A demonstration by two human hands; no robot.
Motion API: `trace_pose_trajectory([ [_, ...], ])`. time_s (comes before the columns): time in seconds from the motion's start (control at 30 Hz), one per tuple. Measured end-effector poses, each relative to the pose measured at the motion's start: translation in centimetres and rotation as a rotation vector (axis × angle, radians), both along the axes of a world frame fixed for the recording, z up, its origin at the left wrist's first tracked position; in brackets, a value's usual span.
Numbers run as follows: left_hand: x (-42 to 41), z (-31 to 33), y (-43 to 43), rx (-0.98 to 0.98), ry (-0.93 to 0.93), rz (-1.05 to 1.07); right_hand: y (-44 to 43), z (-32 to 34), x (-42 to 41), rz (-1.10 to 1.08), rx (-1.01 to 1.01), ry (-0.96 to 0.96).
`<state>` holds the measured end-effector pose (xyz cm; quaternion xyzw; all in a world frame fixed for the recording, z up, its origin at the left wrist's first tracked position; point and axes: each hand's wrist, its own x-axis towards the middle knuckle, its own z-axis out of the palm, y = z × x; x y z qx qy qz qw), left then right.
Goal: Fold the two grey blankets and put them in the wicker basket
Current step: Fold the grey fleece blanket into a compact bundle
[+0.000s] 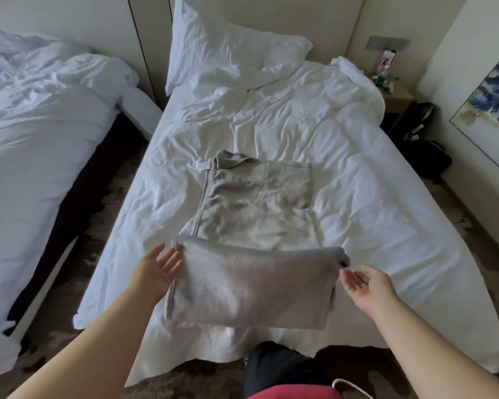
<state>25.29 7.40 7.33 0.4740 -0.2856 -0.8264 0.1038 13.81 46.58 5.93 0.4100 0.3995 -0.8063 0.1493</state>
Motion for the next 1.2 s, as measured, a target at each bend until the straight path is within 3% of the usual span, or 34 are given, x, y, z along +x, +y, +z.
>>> trace_pose_trajectory([
  [0.27, -0.6, -8.8, -0.2, 0.011, -0.391, -0.122, 0.5, -8.0, -1.1, 0.227, 0.186, -0.350],
  [0.4, 1.7, -14.1, 0.3, -0.146, -0.671, -0.170, 1.4, -12.7, 0.8, 0.353, 0.329, -0.456],
  [0.47, 2.8, -15.9, 0.8, -0.207, -0.720, -0.241, 1.5, -14.6, 1.7, 0.414, 0.382, -0.478],
  [0.57, 3.8, -18.3, 1.4, -0.092, -0.654, -0.292, 1.3, -16.6, 2.2, 0.483, 0.340, -0.463],
  [0.83, 3.2, -19.2, 2.4, 0.155, -0.420, -0.031, 0.4, -18.5, 2.0, 0.442, 0.125, -0.365],
  [0.97, 2.3, -18.0, 2.8, 0.112, -0.378, 0.004, 0.0, -17.2, 1.5, 0.450, 0.148, -0.309],
  [1.2, 1.0, -13.4, 2.8, 0.140, -0.285, 0.094, -0.4, -12.8, 0.7, 0.251, 0.209, -0.244],
])
